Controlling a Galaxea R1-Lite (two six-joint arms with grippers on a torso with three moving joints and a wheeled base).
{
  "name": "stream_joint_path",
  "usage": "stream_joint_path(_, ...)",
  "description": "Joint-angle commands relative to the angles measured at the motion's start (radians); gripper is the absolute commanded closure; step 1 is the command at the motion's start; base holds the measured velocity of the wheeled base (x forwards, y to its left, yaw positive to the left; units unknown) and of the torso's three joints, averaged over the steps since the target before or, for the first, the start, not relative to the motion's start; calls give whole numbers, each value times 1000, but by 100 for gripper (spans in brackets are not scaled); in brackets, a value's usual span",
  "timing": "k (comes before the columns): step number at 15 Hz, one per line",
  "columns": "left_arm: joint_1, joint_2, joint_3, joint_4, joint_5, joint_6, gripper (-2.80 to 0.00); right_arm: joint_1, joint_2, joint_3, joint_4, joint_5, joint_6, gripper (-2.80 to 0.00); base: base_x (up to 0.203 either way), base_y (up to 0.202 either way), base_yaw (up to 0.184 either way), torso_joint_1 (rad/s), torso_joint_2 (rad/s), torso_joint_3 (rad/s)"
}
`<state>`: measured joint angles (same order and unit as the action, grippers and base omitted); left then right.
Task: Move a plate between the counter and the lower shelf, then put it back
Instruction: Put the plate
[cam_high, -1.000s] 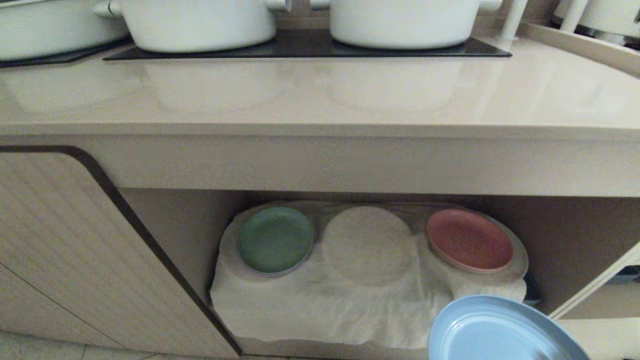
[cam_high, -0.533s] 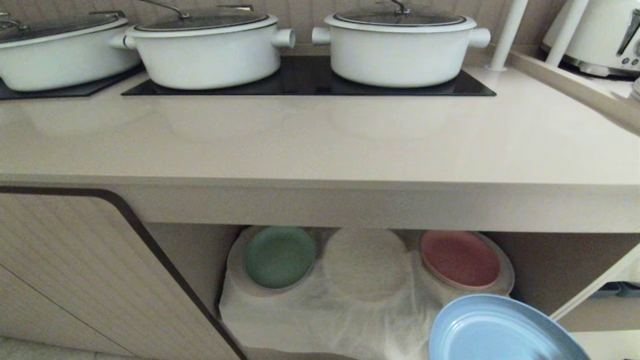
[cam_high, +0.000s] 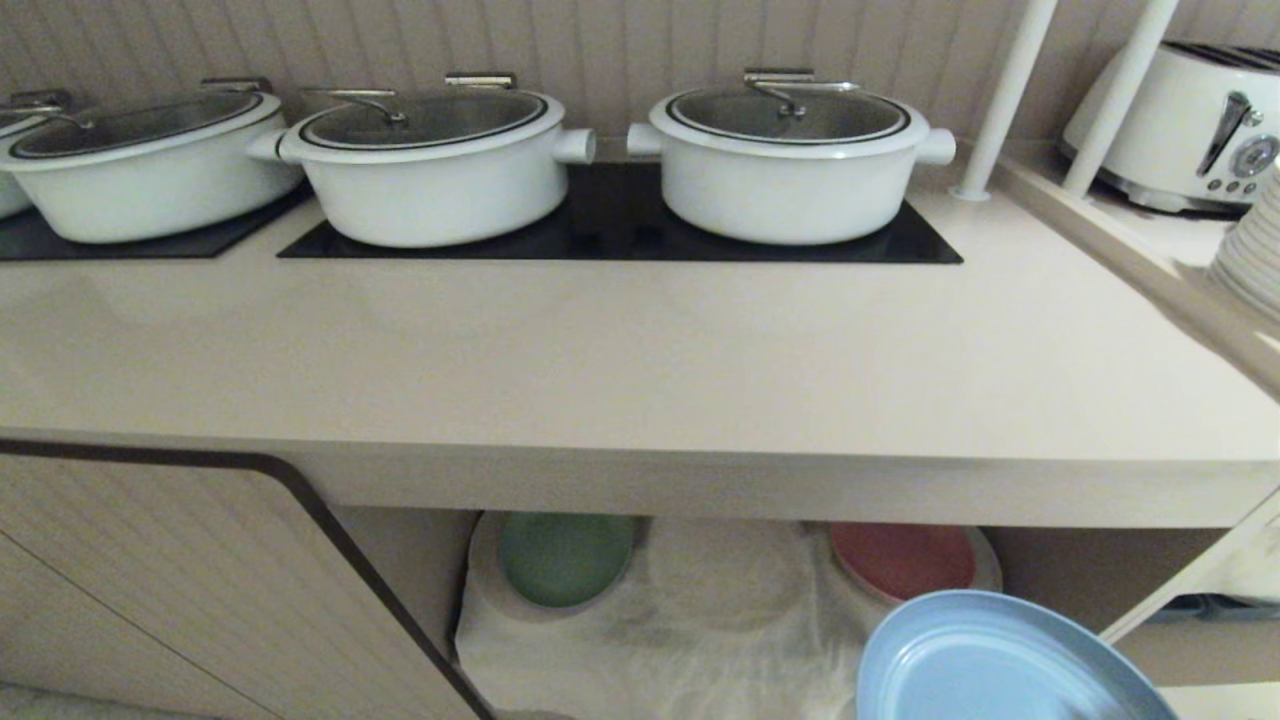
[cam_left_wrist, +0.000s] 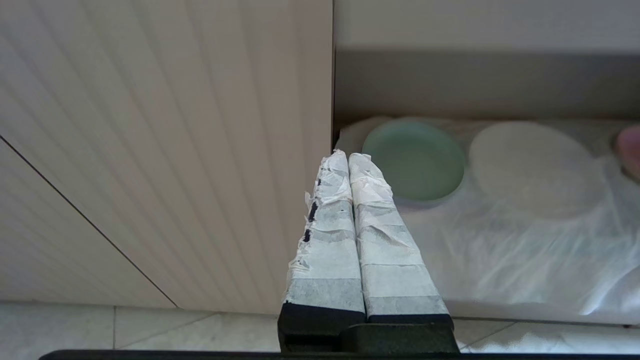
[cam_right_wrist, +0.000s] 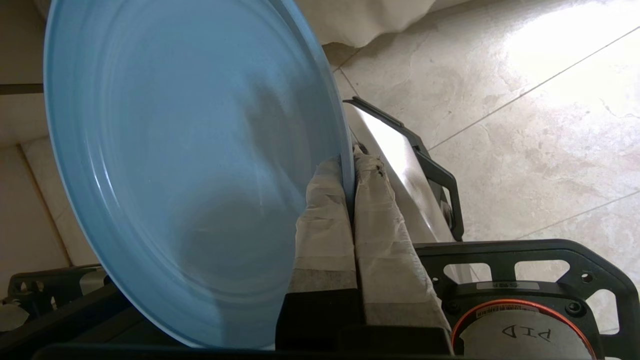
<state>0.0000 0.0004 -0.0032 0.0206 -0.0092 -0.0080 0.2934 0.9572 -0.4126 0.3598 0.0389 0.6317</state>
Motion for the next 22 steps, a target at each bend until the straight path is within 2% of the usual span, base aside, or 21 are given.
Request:
stream_joint_path(1,0,0,0,1,0,0,0,3,2,0,2,1,3,0,0,0,0,242,-530,-290)
stream_joint_path(11,0,0,0,1,0,0,0,6,1,0,2,1,3,0,0,0,0,271,-576,-305)
stream_joint_path(22,0,0,0,1,0,0,0,9,-6,-9,3,1,3,0,0,0,0,181,-359,-189)
